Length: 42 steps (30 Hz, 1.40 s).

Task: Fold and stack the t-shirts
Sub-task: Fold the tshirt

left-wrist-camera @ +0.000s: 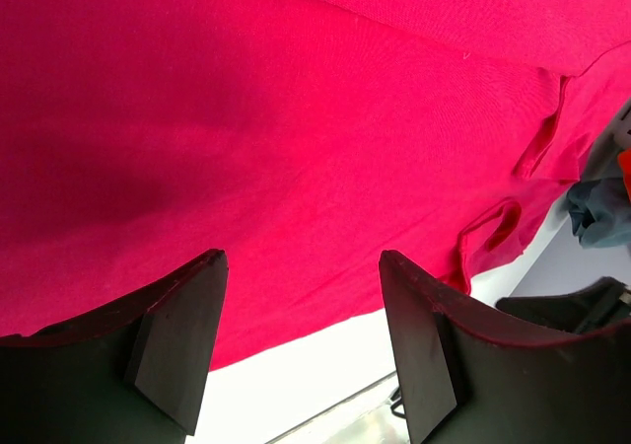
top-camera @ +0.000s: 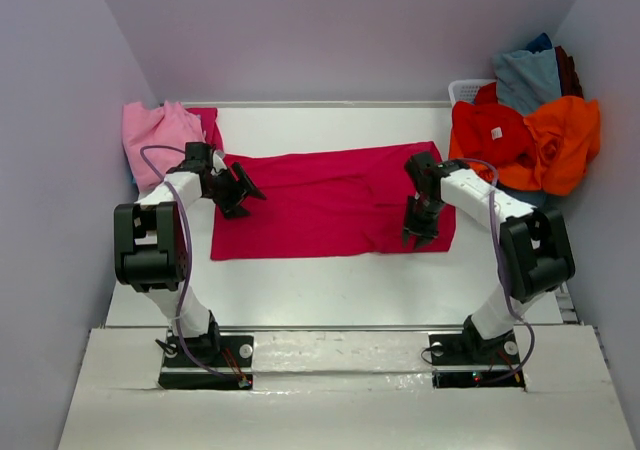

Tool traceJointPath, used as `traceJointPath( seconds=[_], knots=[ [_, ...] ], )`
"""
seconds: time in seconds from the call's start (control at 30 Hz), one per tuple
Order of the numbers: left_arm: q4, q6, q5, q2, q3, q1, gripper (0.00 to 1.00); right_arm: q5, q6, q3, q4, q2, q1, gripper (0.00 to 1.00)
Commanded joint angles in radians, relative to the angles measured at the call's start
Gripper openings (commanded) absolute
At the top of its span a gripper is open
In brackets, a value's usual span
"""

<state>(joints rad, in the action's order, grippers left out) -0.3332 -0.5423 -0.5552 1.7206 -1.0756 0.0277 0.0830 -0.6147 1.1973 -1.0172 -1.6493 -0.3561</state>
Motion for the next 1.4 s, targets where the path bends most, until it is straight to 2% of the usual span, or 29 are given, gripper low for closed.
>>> traceJointPath(
  seconds=[0.0, 0.4, 1.0, 1.37],
  knots=[
    [-0.007, 0.019, -0.018, -0.023, -0.009, -0.002, 0.74, 0.011, -0.010, -0.031, 0.071, -0.035, -0.011, 0.36],
    [-0.021, 0.024, -0.009, -0.039, -0.004, -0.002, 0.74, 0.029, 0.003, -0.025, 0.143, -0.164, -0.011, 0.36],
    [-0.029, 0.036, -0.002, -0.036, 0.008, -0.002, 0.74, -0.057, 0.021, 0.179, 0.040, -0.241, -0.011, 0.38],
    [-0.023, 0.036, -0.005, -0.035, 0.013, -0.002, 0.74, -0.115, 0.026, 0.180, 0.037, -0.285, -0.011, 0.39]
  ],
)
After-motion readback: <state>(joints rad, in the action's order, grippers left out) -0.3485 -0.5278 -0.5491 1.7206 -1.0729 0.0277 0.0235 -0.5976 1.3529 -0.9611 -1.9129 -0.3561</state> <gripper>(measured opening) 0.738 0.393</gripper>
